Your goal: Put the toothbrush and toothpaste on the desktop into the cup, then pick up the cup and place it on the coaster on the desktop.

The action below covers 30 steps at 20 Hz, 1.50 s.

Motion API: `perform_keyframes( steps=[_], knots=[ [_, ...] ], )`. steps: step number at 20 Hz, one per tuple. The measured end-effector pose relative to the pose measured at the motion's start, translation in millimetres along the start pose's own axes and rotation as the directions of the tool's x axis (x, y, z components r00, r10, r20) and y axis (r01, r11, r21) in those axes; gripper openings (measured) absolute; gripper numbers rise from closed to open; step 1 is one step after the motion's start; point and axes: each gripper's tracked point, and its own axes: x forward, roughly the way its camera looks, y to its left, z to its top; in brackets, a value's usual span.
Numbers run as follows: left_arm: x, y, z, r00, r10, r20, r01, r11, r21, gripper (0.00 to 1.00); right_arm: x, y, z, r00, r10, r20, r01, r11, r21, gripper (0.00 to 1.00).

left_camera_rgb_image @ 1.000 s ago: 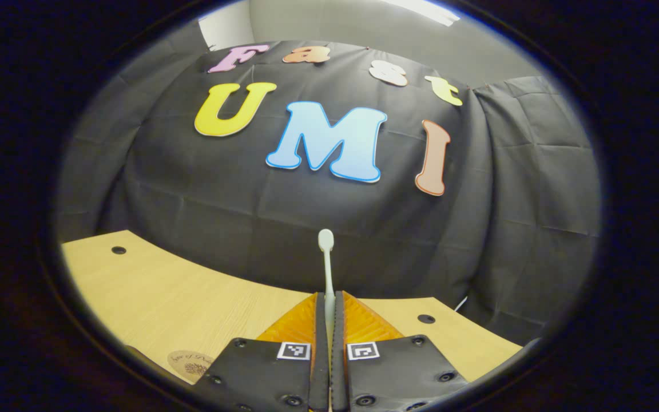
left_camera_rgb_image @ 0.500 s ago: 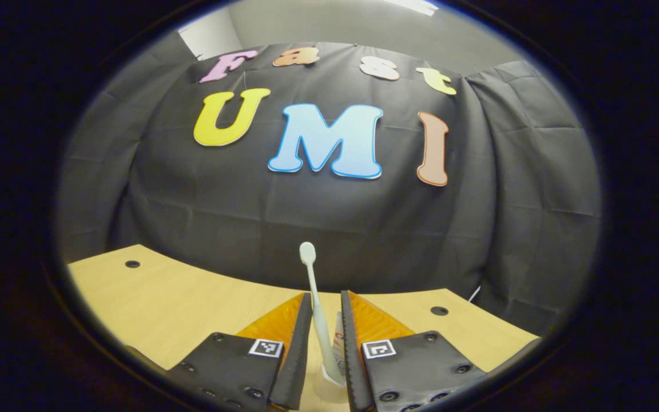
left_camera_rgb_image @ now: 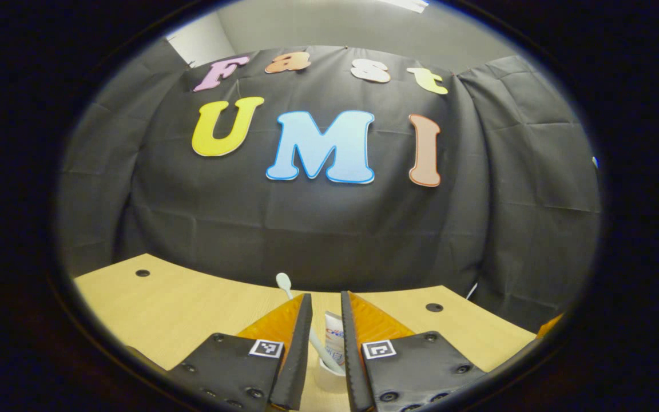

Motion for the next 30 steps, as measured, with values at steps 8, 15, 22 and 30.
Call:
perform_keyframes(
  steps=[8, 15, 22, 30],
  knots=[
    [-64, 67, 31, 0.993, 0.11, -0.046, -0.11, 0.994, -0.006, 0.36, 14, 63, 4, 0.988, 0.143, -0.05, -0.149, 0.979, -0.136, 0.57],
    [-133, 133, 58, 0.973, 0.208, -0.103, -0.207, 0.978, 0.014, 0.36, 43, 99, -2, 0.97, 0.183, -0.16, -0.223, 0.931, -0.288, 0.57],
    [-195, 220, 76, 0.934, 0.335, -0.125, -0.336, 0.942, 0.014, 0.36, 78, 123, -6, 0.942, 0.131, -0.311, -0.264, 0.858, -0.44, 0.58],
    [-206, 264, 75, 0.91, 0.384, -0.155, -0.387, 0.922, 0.013, 0.28, 107, 128, -35, 0.896, 0.042, -0.443, -0.326, 0.74, -0.588, 0.57]
  ],
)
